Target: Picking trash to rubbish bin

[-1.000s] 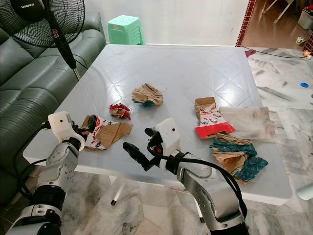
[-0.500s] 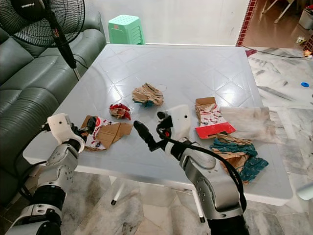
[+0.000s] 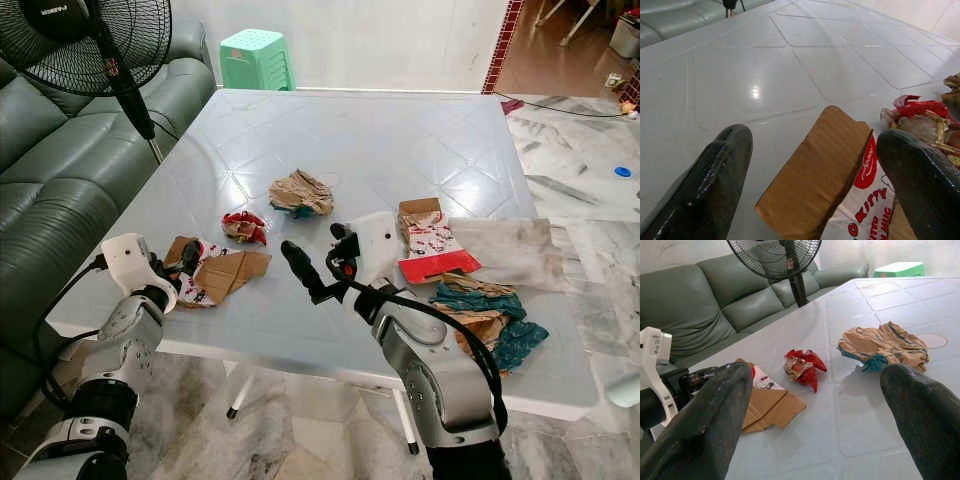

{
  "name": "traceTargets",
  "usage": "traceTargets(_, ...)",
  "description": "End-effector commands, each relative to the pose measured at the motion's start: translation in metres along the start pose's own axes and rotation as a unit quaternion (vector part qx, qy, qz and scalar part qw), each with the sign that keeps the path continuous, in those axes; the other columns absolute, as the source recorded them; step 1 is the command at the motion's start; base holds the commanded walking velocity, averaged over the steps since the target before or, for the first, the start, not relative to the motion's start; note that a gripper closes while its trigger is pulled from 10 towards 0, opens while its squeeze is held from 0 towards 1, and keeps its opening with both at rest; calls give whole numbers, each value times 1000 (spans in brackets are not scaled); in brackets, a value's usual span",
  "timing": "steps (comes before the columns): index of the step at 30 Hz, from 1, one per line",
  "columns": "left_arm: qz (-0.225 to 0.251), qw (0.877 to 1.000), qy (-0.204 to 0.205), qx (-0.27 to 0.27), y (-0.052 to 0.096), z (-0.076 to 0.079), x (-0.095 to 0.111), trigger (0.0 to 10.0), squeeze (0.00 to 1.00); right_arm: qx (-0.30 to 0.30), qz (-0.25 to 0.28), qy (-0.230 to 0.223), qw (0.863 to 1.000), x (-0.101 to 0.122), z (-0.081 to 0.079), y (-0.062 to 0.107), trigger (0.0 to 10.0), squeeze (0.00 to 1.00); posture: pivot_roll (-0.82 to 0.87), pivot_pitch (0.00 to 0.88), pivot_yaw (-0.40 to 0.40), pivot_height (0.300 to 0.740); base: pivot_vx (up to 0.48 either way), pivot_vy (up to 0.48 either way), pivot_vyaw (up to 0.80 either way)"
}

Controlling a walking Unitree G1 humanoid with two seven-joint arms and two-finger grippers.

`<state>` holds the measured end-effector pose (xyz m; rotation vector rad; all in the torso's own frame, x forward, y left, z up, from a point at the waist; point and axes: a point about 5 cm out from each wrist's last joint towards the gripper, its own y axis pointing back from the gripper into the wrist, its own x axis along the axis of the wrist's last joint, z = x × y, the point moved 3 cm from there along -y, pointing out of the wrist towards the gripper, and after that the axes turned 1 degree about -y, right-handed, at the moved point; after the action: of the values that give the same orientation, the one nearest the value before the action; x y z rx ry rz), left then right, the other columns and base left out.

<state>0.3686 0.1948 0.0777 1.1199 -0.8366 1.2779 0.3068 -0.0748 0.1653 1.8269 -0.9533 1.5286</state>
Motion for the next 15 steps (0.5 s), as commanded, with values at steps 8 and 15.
traceTargets(8, 4, 1000, -1, 3, 0, -1, 1, 10000, 0, -4, -2, -6, 1000, -2, 1, 1, 10000, 0, -72, 47, 36, 740, 0, 0, 0)
traceTargets(15, 9, 1000, -7, 13, 0, -15, 7, 10000, 0, -7, -2, -6, 1000, -2, 3, 3, 10000, 0, -74, 52, 37, 740, 0, 0, 0)
